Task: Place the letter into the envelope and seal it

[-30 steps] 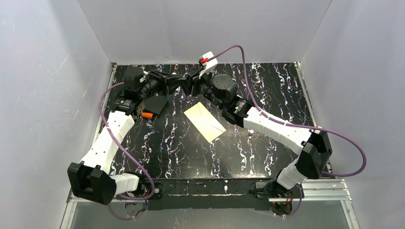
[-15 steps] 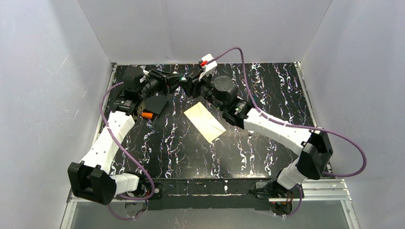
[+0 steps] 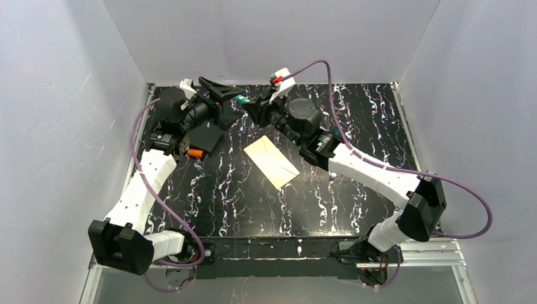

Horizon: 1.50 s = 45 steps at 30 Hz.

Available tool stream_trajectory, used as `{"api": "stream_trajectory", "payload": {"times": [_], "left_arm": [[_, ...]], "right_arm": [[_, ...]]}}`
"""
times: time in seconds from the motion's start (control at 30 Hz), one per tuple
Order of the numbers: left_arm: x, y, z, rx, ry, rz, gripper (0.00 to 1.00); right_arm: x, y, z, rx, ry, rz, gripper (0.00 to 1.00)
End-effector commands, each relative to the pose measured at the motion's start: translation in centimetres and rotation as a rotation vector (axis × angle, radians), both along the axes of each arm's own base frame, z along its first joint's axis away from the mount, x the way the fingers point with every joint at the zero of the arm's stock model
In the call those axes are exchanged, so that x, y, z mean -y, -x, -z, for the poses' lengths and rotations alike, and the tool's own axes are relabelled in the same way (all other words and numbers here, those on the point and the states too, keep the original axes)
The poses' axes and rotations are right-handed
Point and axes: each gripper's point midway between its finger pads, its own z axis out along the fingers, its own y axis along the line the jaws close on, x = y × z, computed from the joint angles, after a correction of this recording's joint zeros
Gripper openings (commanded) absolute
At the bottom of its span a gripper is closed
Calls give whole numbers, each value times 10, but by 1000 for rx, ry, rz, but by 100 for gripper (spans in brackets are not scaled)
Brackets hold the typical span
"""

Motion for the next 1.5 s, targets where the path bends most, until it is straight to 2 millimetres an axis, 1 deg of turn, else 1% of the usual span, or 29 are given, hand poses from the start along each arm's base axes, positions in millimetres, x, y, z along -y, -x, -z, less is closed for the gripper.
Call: {"api": "stream_trajectory", "payload": {"times": [0.0,0.13,0.2,0.27,0.37,0.43,0.5,0.57,0.6,0.67,0.8,0.93,1.03,1.13,1.2,1.3,1.47], "left_arm": [[-2,13,-37,242,-56,119,87],[9,30,-51,342,-75,313,90],[14,46,-64,434,-69,453,90],[16,64,-74,484,-55,588,90],[17,70,-82,520,-26,629,89],[17,76,-88,533,2,652,84],[17,81,-90,534,17,677,72],[17,82,-88,523,22,688,66],[17,80,-88,509,28,679,64],[17,75,-87,496,35,670,63],[18,74,-87,485,41,675,61],[18,76,-88,495,39,677,49],[17,86,-88,533,23,707,40],[17,90,-84,530,23,713,33],[18,88,-82,517,27,710,31],[18,85,-82,509,31,706,33],[19,84,-84,512,31,706,43]], "right_arm": [[25,21,-69,42,-136,-77,19],[27,41,-77,13,-156,-232,19],[32,46,-75,-17,-169,-287,18],[40,53,-79,-29,-215,-359,18],[45,63,-90,-36,-275,-461,18],[45,64,-91,-48,-283,-483,18],[46,66,-93,-48,-297,-510,18],[45,70,-95,-49,-310,-555,18],[44,72,-96,-52,-313,-577,18],[43,75,-94,-64,-306,-608,18],[43,76,-88,-88,-287,-639,17],[47,70,-82,-113,-290,-613,17],[51,64,-81,-111,-289,-582,17],[50,66,-82,-111,-291,-605,17],[48,68,-82,-114,-284,-631,17],[48,70,-80,-113,-266,-641,17],[46,72,-79,-118,-247,-662,16]]}}
